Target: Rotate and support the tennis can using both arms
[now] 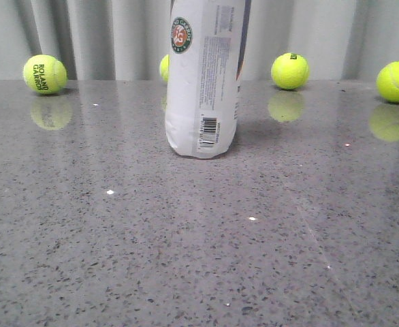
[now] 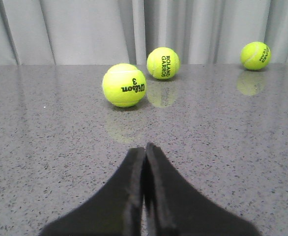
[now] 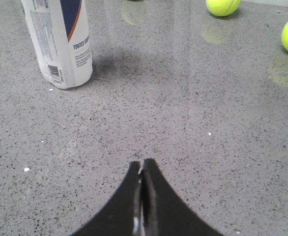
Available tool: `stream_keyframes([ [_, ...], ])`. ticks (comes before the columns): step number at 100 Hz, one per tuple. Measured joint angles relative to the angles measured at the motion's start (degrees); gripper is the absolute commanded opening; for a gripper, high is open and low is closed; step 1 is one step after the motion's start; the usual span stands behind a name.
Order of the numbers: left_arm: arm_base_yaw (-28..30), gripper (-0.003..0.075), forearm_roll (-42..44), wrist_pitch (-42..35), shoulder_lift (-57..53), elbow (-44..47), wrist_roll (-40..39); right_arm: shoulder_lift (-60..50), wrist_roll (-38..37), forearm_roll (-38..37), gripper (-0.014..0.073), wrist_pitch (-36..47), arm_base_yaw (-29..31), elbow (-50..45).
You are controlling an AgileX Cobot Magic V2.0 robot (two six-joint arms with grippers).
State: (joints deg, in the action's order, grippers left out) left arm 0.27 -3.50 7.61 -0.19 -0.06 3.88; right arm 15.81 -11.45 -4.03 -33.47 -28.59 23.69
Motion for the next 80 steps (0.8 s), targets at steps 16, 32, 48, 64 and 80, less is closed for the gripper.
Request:
stream_keyframes([
  [16,0.00,-0.0020,0.00,0.00,0.00,0.00,0.00,0.00,0.00,0.00,-0.0067,0.00,0.00,0.00],
  [32,0.00,-0.0020,0.00,0.00,0.00,0.00,0.00,0.00,0.00,-1.80,-0.0067,0.12,0.10,0.00],
  [48,0.00,-0.0020,0.00,0.00,0.00,0.00,0.00,0.00,0.00,-3.04,-0.0067,3.03,0.10,-0.57],
  [64,0.00,-0.0020,0.00,0.03,0.00,0.00,0.00,0.00,0.00,-3.14,-0.0067,13.96,2.56,-4.99],
  [80,0.00,-0.0020,0.00,0.03,0.00,0.00,0.00,-1.13,0.00,-3.48,-0.0067,29.47,8.42,-11.33],
])
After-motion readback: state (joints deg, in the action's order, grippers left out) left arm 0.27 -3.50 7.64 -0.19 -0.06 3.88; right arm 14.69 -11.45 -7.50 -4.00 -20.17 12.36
